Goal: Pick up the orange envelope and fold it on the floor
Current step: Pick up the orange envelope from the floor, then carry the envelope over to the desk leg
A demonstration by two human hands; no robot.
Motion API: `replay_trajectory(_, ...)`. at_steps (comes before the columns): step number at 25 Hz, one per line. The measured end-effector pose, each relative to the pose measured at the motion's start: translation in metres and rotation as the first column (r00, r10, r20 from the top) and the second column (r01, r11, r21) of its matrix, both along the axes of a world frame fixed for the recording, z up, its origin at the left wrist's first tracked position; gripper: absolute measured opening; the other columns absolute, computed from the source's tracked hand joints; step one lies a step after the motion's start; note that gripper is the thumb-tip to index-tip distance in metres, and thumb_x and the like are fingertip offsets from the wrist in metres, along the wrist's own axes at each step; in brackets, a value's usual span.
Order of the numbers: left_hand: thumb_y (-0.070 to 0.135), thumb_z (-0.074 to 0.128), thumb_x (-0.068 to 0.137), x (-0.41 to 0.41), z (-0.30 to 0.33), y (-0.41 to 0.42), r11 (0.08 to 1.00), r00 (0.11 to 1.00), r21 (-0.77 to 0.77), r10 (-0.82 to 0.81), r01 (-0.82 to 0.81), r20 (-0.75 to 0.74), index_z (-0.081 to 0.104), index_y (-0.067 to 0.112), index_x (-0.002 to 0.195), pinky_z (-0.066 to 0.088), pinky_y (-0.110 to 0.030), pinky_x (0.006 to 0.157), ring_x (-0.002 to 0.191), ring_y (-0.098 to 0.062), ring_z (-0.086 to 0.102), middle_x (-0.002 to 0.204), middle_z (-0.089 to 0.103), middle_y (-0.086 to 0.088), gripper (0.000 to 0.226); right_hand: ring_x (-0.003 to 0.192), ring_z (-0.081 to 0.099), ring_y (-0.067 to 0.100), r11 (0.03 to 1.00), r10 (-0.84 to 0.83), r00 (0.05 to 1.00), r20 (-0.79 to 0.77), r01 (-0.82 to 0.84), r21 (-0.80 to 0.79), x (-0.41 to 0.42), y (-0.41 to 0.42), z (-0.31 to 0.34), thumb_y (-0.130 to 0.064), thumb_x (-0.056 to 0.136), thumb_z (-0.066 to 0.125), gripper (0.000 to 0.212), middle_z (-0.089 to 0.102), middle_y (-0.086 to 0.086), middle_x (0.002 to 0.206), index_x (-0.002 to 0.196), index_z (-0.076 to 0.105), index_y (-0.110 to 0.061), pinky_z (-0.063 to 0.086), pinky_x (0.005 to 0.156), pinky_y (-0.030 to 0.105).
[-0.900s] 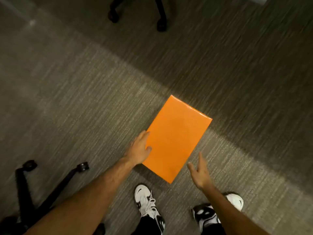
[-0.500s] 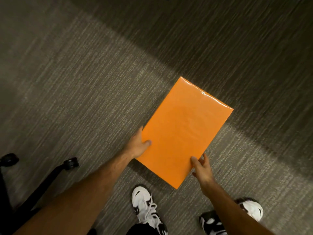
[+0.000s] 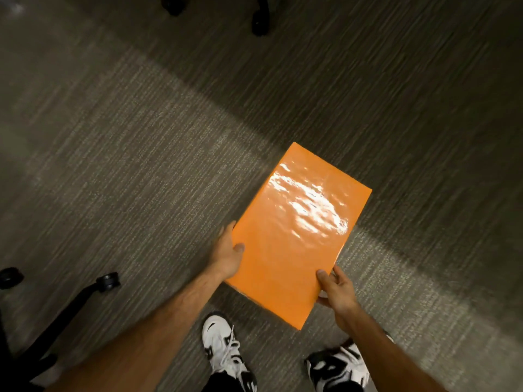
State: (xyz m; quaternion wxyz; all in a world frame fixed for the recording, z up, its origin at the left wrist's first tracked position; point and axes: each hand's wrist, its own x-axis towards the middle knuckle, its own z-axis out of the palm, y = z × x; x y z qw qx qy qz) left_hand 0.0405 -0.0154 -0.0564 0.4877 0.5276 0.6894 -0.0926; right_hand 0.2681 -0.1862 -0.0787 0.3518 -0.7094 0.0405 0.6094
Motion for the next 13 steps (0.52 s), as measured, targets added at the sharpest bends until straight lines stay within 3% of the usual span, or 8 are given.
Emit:
replay_trajectory(3, 0.011, 0.054, 0.100, 0.057, 0.055, -0.001, 1.000, 0.998, 0.028, 0.001, -0.003, 0.059, 0.022, 0.017, 0.157, 0.039, -0.051, 0.112, 0.141, -0.032, 0.041, 0.160, 0.029, -0.010, 0.067, 0.090, 0.069, 0.014, 1.000, -0.004, 0.999, 0.044, 0.002, 0.031, 0.055, -0.002, 0.054, -0.016, 0.100, 0.058, 0.050, 0.071, -0.005, 0.111, 0.147, 0.044, -0.021, 0.059, 0.055, 0.030)
replay_trajectory(11, 0.016, 0.054, 0.100, 0.233, 0.237, 0.032, 0.990, 0.975, 0.123, -0.095, 0.071, 0.201, 0.024, 0.023, 0.156, 0.045, -0.047, 0.106, 0.131, -0.027, 0.050, 0.154, 0.038, -0.006, 0.064, 0.102, 0.072, 0.021, 0.987, -0.072, 0.989, 0.131, 0.052, 0.154, 0.233, 0.011, 0.237, -0.029, 0.093, 0.068, 0.064, 0.068, -0.004, 0.128, 0.150, 0.040, -0.025, 0.062, 0.064, 0.032)
replay_trajectory(13, 0.017, 0.054, 0.100, 0.273, 0.276, 0.037, 0.983, 0.967, 0.160, -0.124, 0.089, 0.222, 0.024, 0.023, 0.157, 0.043, -0.046, 0.109, 0.136, -0.028, 0.044, 0.157, 0.033, -0.005, 0.065, 0.098, 0.074, 0.019, 0.981, -0.092, 0.984, 0.152, 0.063, 0.184, 0.272, 0.015, 0.276, -0.031, 0.090, 0.070, 0.067, 0.071, -0.008, 0.122, 0.151, 0.040, -0.026, 0.062, 0.064, 0.032)
